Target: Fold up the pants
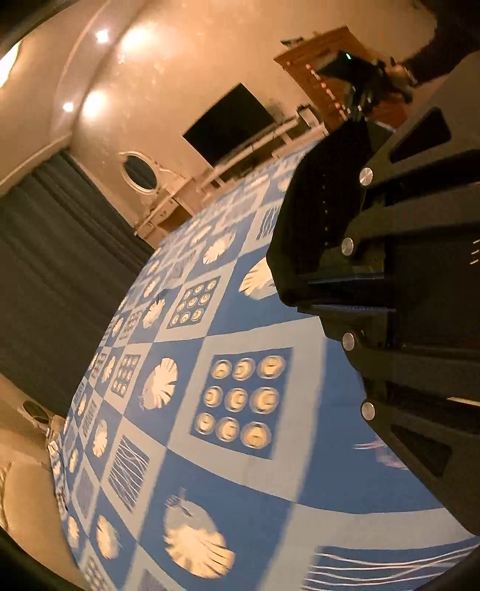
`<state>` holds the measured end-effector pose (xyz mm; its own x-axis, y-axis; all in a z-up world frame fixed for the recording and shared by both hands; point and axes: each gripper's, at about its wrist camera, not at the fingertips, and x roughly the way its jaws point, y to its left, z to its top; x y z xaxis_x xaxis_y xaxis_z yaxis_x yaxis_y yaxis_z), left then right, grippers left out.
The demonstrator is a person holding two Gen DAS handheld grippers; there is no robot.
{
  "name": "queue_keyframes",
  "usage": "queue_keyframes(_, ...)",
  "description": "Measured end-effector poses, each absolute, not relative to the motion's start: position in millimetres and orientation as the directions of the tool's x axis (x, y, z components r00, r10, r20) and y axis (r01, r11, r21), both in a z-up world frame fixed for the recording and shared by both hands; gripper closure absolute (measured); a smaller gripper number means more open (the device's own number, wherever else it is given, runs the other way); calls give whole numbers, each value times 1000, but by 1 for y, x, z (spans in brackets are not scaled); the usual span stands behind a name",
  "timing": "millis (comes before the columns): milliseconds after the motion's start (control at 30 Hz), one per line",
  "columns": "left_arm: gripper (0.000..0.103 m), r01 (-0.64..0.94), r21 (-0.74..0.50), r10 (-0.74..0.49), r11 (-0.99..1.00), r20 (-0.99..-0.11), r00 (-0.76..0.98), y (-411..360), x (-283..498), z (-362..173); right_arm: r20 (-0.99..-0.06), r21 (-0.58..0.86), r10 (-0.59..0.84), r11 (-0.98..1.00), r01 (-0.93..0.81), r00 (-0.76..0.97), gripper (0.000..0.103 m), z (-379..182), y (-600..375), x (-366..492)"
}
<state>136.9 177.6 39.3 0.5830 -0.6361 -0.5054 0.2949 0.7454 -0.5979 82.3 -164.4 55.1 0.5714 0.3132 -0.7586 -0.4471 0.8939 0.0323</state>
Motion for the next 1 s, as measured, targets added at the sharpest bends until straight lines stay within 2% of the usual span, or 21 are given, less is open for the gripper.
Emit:
queue_keyframes(367, 93, 222, -583, -602, 782, -611, 515, 195, 45, -13, -828, -15, 251, 884, -467, 502, 92, -15, -136, 13)
queue_keyframes(600, 93, 168, -646, -613, 745, -563, 553, 223, 25, -23, -824, 9, 255, 899, -438, 506, 92, -29, -140, 1)
queue_keyframes(767, 93, 162, -653, -628, 740, -585, 513, 217, 13, -28, -826, 12, 252, 902, -431, 505, 91, -35, -144, -4)
queue_keyframes(900, 93, 144, -703, -675, 697, -574, 464, 194, 4, -29, -826, -18, 230, 903, -430, 515, 91, -36, -140, -6)
queue_keyframes(1000, 92, 112, -691, -664, 714, -618, 420, 169, 0, -39, -827, -18, 226, 904, -427, 514, 91, -36, -140, -5)
